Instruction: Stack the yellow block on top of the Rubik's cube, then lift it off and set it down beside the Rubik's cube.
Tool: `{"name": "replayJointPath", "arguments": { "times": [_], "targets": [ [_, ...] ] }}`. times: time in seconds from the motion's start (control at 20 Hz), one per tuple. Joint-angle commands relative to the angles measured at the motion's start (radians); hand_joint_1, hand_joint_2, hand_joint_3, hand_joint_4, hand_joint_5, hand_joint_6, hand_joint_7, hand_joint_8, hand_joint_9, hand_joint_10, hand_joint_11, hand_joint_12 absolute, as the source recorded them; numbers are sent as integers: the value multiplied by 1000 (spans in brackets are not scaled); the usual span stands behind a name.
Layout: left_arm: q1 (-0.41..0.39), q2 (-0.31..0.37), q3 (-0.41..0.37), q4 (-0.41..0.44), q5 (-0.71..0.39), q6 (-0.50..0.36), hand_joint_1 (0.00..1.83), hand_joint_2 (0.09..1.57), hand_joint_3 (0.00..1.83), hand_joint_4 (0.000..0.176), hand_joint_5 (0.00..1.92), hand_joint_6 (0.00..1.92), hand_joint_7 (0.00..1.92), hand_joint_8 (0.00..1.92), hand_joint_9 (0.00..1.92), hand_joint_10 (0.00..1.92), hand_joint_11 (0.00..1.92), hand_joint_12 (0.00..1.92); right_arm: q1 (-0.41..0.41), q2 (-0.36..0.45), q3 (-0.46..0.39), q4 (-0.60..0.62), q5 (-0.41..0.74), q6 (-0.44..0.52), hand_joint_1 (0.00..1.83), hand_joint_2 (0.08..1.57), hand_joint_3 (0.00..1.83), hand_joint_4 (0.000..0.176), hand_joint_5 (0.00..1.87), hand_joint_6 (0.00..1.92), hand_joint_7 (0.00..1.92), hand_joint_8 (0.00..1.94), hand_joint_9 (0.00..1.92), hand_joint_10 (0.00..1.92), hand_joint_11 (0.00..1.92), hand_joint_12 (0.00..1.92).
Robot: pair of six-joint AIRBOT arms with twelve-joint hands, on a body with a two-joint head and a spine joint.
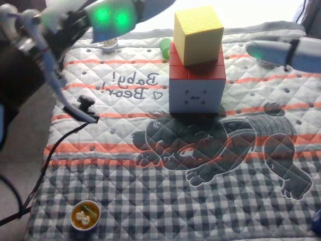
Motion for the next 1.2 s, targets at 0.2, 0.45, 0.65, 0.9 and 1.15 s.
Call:
{"name": "replayJointPath", "arguments": {
  "times": [0.2,0.45,0.65,0.9,1.15],
  "targets": [
    [131,100,-68,15,358,-173,133,1237,19,89,114,8,104,2,0,569,0,1656,103,-62,75,-21,-41,5,484,921,0,0,74,14,11,3,72,29,0,831],
    [229,142,-124,-47,454,-173,389,1319,2,0,220,14,233,15,70,570,0,1491,162,-129,136,-23,-143,5,471,811,0,0,140,18,172,20,160,47,0,737],
    [251,141,-133,-65,472,-173,507,1277,0,0,251,6,254,6,114,528,0,1496,193,-175,172,-37,-207,5,670,871,0,0,66,1,95,3,77,3,0,247],
    [260,137,-138,-68,479,-173,701,1301,4,0,303,8,284,2,245,342,0,1513,231,-232,216,-64,-287,5,518,849,0,0,124,8,130,1,126,13,0,653],
    [262,132,-141,-67,480,-174,790,1310,1,0,332,4,306,3,98,752,0,1625,246,-267,249,-74,-344,5,460,903,0,0,112,7,164,17,175,27,0,934]
  ]
}}
